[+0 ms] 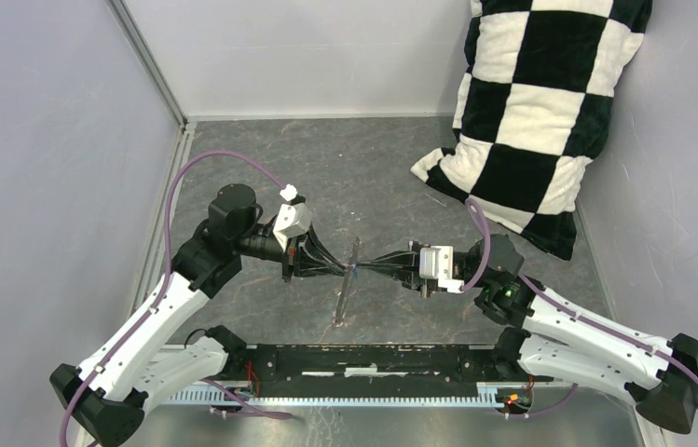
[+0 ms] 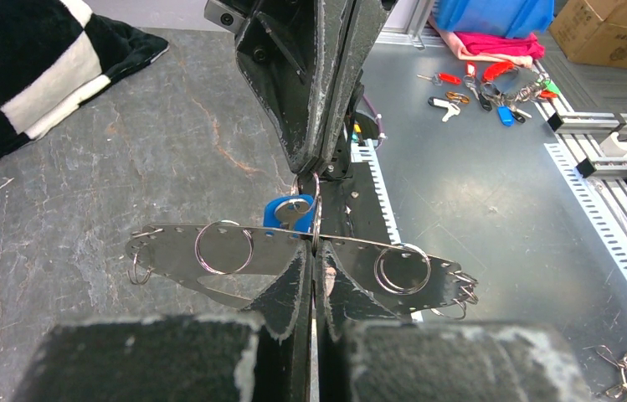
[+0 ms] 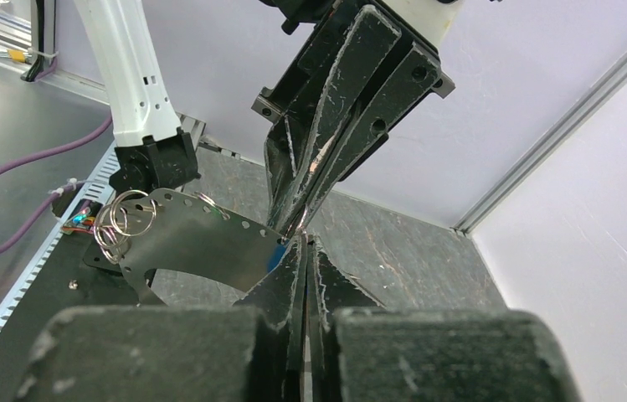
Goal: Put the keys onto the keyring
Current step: Insert the key onto the keyring.
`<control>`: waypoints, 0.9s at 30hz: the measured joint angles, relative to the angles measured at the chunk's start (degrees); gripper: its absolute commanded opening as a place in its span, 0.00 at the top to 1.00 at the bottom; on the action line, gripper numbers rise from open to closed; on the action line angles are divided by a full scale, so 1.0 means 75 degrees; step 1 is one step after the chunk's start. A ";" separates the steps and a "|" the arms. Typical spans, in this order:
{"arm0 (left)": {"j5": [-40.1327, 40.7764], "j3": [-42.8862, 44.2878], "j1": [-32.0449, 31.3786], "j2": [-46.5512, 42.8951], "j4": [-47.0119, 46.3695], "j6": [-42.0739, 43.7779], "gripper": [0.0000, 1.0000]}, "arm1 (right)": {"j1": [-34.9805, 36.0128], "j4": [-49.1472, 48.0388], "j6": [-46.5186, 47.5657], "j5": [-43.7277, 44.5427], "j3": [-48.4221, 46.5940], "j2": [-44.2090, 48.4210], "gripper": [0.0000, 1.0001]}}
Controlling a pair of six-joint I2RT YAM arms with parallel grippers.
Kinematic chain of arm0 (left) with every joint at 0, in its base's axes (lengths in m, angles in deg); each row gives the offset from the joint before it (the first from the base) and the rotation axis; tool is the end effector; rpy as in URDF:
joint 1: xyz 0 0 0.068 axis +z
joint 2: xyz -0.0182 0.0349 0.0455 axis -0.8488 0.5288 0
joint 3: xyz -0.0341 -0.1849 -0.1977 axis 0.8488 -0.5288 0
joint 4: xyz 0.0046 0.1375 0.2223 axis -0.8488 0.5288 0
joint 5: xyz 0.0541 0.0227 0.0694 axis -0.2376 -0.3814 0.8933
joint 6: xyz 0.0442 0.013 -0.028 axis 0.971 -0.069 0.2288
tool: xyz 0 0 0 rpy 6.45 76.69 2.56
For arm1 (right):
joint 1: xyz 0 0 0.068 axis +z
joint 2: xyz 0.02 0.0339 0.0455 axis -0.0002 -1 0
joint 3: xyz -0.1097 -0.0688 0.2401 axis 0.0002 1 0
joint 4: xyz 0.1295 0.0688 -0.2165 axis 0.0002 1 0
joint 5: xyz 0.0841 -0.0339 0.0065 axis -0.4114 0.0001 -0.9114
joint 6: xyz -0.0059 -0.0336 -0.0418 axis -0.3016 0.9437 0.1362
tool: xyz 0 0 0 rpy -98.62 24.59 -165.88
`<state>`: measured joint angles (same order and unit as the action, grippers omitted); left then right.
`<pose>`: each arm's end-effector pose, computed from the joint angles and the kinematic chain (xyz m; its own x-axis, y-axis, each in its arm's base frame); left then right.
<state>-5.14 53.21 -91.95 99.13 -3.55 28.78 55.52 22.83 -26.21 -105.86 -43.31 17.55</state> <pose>0.1324 -0.1277 0.3626 -0.1072 0.1342 -0.9851 0.9814 -0.1446 -0.1265 0.0936 0.1726 0.3415 0.4004 0.1880 -0.8968 -0.9160 0.0547 -0.3975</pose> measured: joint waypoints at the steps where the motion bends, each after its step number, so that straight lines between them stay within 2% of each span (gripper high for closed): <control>1: 0.0000 0.0000 0.0000 0.0000 0.0009 0.0000 0.98 | 0.0000 0.0032 0.0000 0.0035 0.0000 0.0020 1.00; 27: 0.0026 0.0070 0.0000 0.0000 0.0020 0.0000 0.98 | 0.0000 0.0373 0.0000 0.0131 0.0000 0.0157 1.00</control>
<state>-4.94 53.74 -91.95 99.13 -3.40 28.78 55.52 25.63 -26.21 -104.88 -43.31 18.73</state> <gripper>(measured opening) 0.040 0.006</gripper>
